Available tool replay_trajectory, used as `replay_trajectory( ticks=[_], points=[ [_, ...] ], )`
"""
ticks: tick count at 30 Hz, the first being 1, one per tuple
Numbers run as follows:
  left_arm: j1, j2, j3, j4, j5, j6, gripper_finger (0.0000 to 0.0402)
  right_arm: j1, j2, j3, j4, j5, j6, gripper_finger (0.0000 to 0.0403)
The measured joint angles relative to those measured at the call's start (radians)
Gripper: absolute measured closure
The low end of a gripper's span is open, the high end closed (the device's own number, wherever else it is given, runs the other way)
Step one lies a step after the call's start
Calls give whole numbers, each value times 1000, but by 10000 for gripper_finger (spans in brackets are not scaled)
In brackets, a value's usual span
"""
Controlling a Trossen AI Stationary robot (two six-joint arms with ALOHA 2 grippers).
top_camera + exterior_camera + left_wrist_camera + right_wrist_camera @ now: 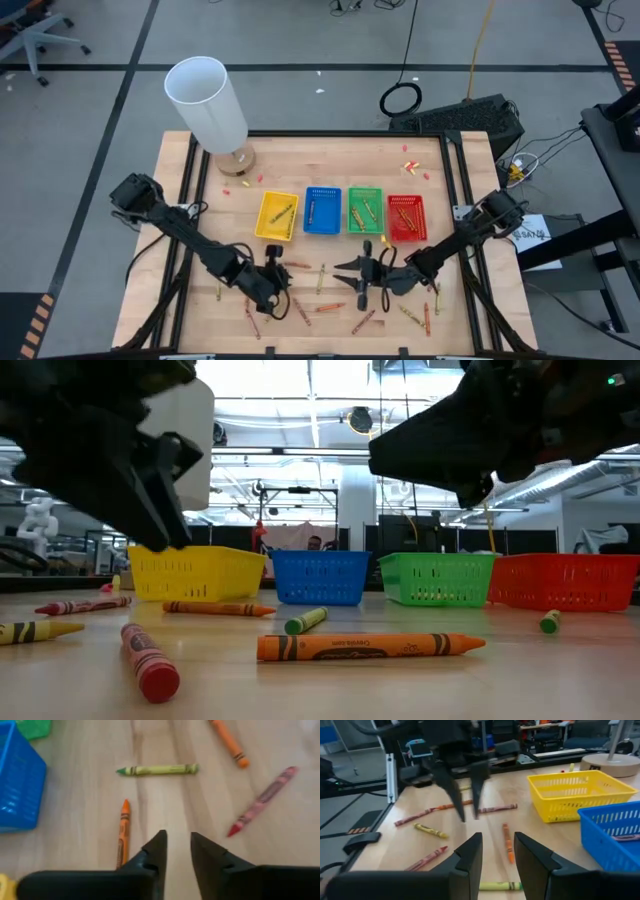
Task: Sort crayons
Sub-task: Put the orange crayon into the red bin
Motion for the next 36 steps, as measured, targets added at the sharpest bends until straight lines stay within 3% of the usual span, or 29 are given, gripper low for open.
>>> replay_trajectory(
  ticks=[3,6,12,21,36],
  points=[
    [17,0,0,-3,-8,15,284,15,0,0,0,1,2,305],
    [39,0,0,-4,-7,86,282,21,0,1,0,1,2,305],
    [128,0,0,19,122,138,311,24,0,1,0,2,3,305],
    [231,0,-51,-11,188,129,349,43,0,2,-12,1,2,305],
    [235,51,-65,-2,165,156,300,50,0,2,-8,3,-10,305]
  ],
)
